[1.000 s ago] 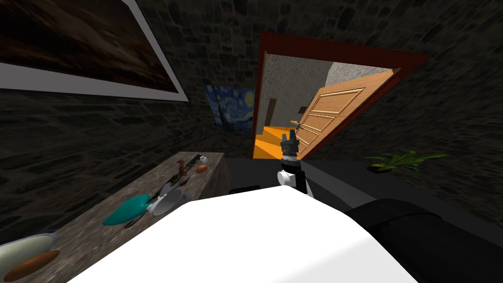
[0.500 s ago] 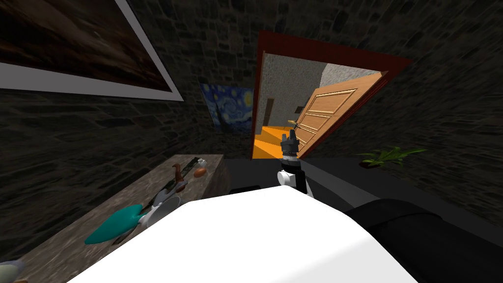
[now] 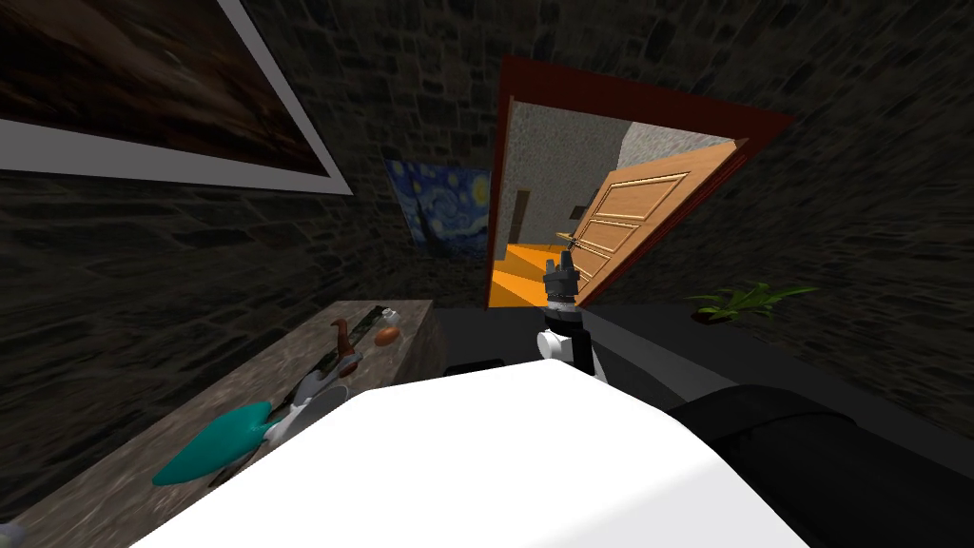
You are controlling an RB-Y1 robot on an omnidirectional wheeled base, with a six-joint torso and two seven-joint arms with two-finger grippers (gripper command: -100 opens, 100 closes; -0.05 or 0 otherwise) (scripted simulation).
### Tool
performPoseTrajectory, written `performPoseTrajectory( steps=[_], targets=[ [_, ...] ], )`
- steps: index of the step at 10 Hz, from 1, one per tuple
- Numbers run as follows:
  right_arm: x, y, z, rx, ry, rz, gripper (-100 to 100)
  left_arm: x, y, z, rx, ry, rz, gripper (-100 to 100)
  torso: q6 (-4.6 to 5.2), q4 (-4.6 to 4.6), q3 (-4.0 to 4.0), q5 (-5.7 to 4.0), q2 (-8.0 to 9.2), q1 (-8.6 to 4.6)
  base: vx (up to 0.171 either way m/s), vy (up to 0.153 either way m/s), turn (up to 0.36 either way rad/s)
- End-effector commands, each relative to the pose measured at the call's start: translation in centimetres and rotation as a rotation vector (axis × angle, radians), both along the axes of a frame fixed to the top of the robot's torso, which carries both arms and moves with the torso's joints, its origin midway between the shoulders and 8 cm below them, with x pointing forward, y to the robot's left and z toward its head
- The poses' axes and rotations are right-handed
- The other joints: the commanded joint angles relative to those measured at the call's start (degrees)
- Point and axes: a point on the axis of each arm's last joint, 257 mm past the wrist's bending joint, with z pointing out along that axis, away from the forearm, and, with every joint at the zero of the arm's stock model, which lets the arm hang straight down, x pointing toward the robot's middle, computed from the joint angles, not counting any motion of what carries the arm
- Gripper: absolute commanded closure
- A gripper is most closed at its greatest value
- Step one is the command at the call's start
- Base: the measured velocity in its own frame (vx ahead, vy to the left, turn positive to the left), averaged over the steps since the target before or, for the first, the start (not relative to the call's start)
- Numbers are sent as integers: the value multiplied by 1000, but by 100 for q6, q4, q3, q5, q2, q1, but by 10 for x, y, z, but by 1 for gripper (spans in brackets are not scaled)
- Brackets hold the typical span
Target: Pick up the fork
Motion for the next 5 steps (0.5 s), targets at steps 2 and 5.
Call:
performPoseTrajectory(
  steps=[2,5],
  targets=[
    [0,0,0,0,0,0,0,0,0,0,-1,-1,0,100,-2,0,1,0,2,-3,3,-1,-10],
    [0,0,0,0,0,0,0,2,0,0,-3,-4,0,100,-7,5,13,19,21,31,1,-1,4]
  ],
)
